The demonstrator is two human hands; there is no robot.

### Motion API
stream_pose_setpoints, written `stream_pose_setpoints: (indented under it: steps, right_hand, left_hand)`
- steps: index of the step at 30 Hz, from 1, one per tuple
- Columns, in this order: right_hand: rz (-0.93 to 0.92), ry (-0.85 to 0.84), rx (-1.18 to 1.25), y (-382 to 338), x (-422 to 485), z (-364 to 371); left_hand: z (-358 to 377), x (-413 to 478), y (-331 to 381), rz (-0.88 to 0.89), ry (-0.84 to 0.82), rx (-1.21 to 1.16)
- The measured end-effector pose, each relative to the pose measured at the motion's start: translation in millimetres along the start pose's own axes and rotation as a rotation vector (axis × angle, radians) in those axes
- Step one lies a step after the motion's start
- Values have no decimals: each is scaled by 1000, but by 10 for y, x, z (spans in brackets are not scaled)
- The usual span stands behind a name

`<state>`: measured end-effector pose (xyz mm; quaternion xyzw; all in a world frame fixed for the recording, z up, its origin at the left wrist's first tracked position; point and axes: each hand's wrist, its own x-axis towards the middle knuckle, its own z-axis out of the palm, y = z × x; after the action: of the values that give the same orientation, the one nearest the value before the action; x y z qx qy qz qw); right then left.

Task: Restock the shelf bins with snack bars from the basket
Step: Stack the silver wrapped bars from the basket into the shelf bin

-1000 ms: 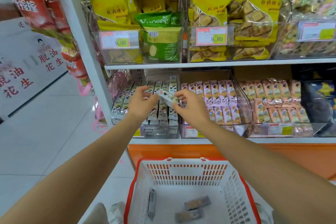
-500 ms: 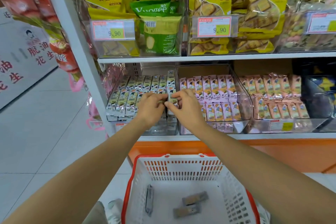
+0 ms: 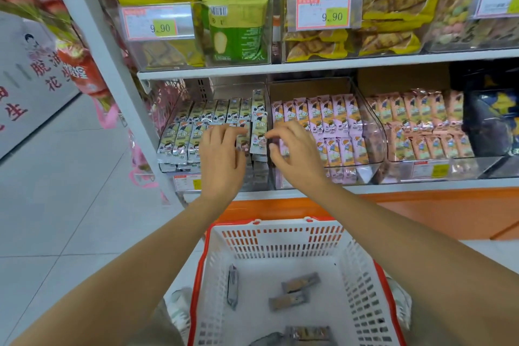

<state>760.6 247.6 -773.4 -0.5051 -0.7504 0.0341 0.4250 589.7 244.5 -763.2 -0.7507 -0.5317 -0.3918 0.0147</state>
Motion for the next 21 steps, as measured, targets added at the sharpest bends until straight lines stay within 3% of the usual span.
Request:
stream_pose_setpoints:
  steps: [2, 4, 7, 12, 14, 21]
  right_hand:
    - [-41, 7, 7, 132, -228, -68]
    - [-36, -45, -8, 303, -527, -113]
    - [65, -180, -86, 586, -1025, -143]
    - [310, -494, -344, 1119, -1780, -93]
    - [400, -638, -409, 1263, -1982, -84]
    - [463, -677, -501, 1648, -2389, 151]
  left_hand:
    - [33, -229, 120, 99, 45, -33]
    - [148, -482, 212, 222, -64, -43]
    - [523, -886, 200, 294, -368, -41]
    - [1246, -1607, 80, 112, -1018, 50]
    - [1474, -1880, 50, 52, -1178, 118]
    - [2199, -2501, 20, -53, -1310, 158]
